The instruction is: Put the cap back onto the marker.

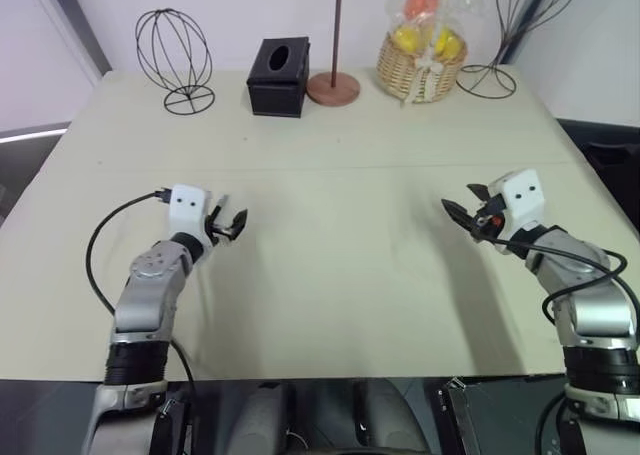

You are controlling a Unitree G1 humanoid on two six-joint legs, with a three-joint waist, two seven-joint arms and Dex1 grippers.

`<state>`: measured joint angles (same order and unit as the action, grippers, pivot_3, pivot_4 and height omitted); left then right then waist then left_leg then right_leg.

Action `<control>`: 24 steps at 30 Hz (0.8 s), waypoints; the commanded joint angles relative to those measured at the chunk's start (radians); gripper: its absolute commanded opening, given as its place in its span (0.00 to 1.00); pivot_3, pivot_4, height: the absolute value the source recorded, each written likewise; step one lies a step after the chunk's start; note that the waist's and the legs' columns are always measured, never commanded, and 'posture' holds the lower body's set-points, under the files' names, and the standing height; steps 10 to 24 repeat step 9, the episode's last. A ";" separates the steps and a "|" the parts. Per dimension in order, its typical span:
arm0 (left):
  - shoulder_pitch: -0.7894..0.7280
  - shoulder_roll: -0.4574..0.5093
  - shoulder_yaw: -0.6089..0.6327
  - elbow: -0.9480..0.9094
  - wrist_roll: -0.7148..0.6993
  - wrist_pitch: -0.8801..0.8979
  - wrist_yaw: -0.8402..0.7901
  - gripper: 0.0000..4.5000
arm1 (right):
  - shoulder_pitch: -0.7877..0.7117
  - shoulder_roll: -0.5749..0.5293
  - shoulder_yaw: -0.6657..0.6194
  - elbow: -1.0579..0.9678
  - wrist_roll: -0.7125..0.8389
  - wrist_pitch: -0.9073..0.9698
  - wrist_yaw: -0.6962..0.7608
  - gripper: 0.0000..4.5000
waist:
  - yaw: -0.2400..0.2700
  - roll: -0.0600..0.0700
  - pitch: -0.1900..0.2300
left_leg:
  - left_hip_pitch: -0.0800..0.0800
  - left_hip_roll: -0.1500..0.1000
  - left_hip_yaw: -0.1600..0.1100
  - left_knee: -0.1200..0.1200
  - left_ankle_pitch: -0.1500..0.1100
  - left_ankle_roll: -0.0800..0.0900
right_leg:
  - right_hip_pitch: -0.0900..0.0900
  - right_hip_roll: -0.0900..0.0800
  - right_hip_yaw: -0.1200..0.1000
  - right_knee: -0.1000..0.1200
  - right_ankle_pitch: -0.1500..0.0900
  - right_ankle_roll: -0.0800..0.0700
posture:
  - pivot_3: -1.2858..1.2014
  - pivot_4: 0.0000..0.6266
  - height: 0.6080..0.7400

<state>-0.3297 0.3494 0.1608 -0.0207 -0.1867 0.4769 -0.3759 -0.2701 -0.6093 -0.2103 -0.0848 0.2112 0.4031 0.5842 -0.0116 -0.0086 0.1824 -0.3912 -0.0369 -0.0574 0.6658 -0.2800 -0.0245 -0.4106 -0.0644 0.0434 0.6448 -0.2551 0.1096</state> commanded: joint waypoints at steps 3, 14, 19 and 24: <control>-0.029 0.151 0.097 -0.103 -0.079 0.065 -0.082 0.99 | -0.004 -0.007 -0.029 -0.012 0.014 -0.024 -0.008 0.62 | -0.006 0.000 0.000 | 0.000 0.000 0.000 0.000 0.000 0.000 | 0.000 0.001 0.000 0.000 0.000 0.000 | 0.52 0.24 1.00; 0.101 0.231 0.171 -0.126 -0.144 0.054 -0.169 0.99 | 0.009 0.018 -0.057 -0.017 0.053 -0.015 -0.024 0.62 | -0.004 0.001 0.000 | 0.000 0.000 0.001 -0.001 0.000 0.000 | -0.001 0.000 0.000 0.000 0.000 0.000 | 0.52 0.24 1.00; 0.101 0.231 0.171 -0.126 -0.144 0.054 -0.169 0.99 | 0.009 0.018 -0.057 -0.017 0.053 -0.015 -0.024 0.62 | -0.004 0.001 0.000 | 0.000 0.000 0.001 -0.001 0.000 0.000 | -0.001 0.000 0.000 0.000 0.000 0.000 | 0.52 0.24 1.00; 0.101 0.231 0.171 -0.126 -0.144 0.054 -0.169 0.99 | 0.009 0.018 -0.057 -0.017 0.053 -0.015 -0.024 0.62 | -0.004 0.001 0.000 | 0.000 0.000 0.001 -0.001 0.000 0.000 | -0.001 0.000 0.000 0.000 0.000 0.000 | 0.52 0.24 1.00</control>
